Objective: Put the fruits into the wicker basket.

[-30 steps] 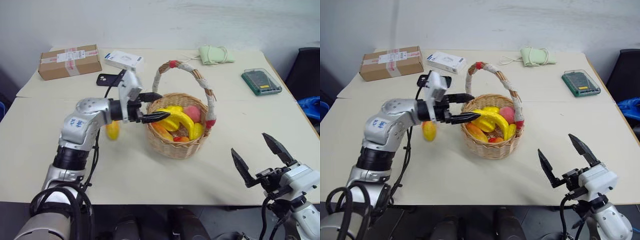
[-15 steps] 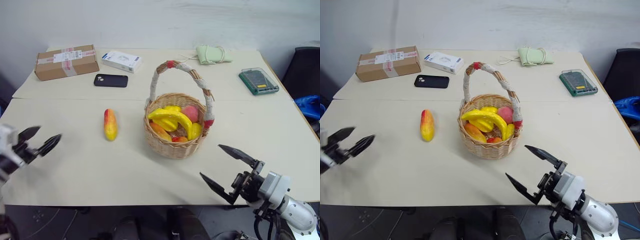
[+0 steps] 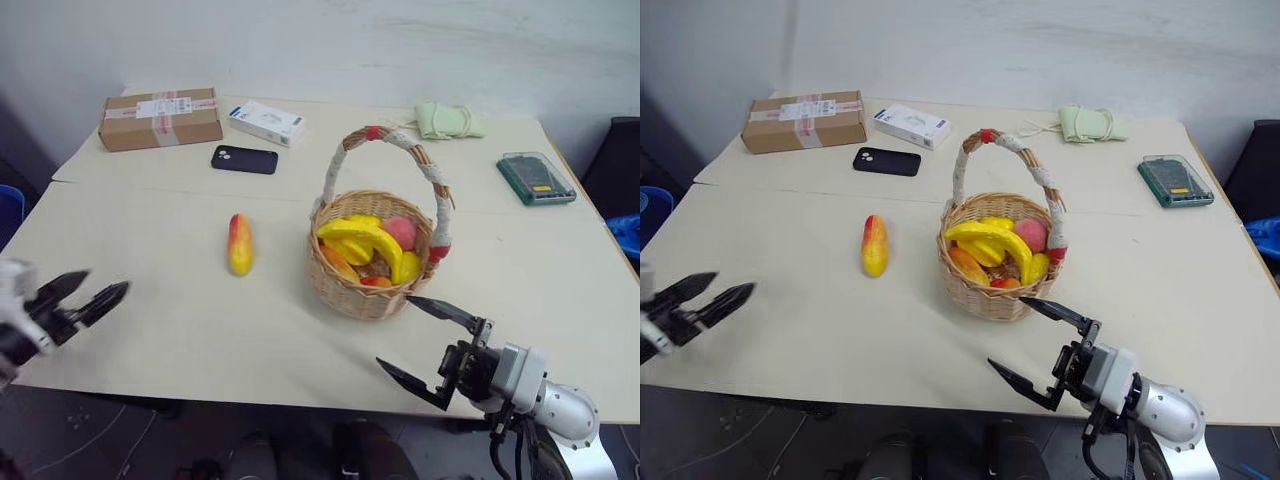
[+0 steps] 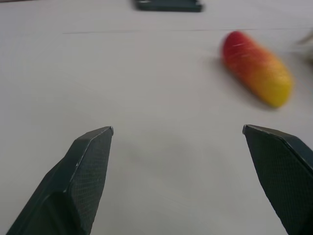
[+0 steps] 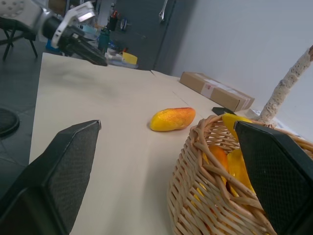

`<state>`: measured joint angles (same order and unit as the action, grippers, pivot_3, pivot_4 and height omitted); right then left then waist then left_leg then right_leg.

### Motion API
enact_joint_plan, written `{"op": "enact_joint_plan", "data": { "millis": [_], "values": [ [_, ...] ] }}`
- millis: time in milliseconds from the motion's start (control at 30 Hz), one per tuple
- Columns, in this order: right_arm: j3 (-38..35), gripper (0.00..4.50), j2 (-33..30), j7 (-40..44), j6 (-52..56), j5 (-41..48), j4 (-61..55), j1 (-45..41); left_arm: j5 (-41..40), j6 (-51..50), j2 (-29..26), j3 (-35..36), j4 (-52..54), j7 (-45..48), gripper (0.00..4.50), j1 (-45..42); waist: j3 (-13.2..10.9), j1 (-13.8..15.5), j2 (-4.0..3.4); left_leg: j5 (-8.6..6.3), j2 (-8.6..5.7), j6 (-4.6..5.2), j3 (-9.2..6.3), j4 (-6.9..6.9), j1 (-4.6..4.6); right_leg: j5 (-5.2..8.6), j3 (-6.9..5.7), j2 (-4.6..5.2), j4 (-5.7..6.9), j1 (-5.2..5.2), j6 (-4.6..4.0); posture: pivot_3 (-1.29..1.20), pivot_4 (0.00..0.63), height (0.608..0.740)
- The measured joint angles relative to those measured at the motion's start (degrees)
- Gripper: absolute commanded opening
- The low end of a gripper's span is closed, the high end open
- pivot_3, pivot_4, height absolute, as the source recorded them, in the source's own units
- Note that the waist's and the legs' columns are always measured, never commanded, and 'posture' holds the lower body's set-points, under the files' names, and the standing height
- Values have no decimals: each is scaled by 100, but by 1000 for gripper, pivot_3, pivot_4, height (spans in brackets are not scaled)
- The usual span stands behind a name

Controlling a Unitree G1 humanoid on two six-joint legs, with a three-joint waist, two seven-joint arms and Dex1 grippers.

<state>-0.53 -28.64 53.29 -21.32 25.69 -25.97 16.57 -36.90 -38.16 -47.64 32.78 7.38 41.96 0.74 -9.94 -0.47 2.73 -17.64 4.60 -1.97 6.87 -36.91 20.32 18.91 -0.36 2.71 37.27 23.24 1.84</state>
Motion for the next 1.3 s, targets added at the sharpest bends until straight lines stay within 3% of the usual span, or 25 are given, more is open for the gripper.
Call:
{"op": "enact_joint_plan", "data": {
  "millis": [233,567,667,833,900,1067,1167,1300],
  "values": [
    [25,4500,345,-379,-241,-387,144,141,232,-1274,835,-1260,-217,-1695,4475,-2191,-18,-51,-32,21,9,4,3,0,11,-15,3,-42,26,26,53,0,150,740],
    [37,4500,347,-850,9,-591,-14,-46,904,-1484,1378,-2403,-1248,-1966,4475,-3014,-20,-128,-28,41,4,-16,-1,-11,2,-15,6,-51,52,27,60,0,150,740],
    [41,4500,369,-1064,161,-655,-175,-54,1199,-1220,1363,-2655,-1404,-1839,3895,-3051,-20,-111,-29,44,5,-16,-2,-12,0,-15,6,-48,56,25,60,0,150,740],
    [38,4500,465,-1369,403,-648,-375,-82,1443,-799,1381,-2705,-1639,-1703,2252,-3053,-20,-107,-28,45,0,-9,-2,-12,2,-16,6,-40,56,23,63,0,150,740],
    [38,4500,552,-1516,547,-589,-427,-147,1456,-652,1394,-2673,-1660,-1610,1893,-3001,-20,-107,-29,45,0,-9,-2,-12,2,-16,6,-39,55,24,63,0,150,740],
    [-8,4500,622,-1779,795,-450,-560,-276,799,11,1482,-2174,-1116,-510,1884,-2674,-21,-114,-26,46,7,-14,-3,-11,17,-15,1,-41,54,35,61,0,150,740],
    [-128,4500,611,-1847,900,-385,-634,-225,225,256,880,-1806,-666,631,1884,-2775,-22,-124,-28,48,8,-24,-2,-7,16,-12,1,-46,53,38,57,0,150,740],
    [-360,4500,586,-1922,917,-376,-797,-27,-102,189,292,-2055,-549,1934,1884,-3481,-28,-70,-37,48,-6,-9,-9,-9,13,-13,-9,-40,43,22,59,0,150,740]
  ]
}}
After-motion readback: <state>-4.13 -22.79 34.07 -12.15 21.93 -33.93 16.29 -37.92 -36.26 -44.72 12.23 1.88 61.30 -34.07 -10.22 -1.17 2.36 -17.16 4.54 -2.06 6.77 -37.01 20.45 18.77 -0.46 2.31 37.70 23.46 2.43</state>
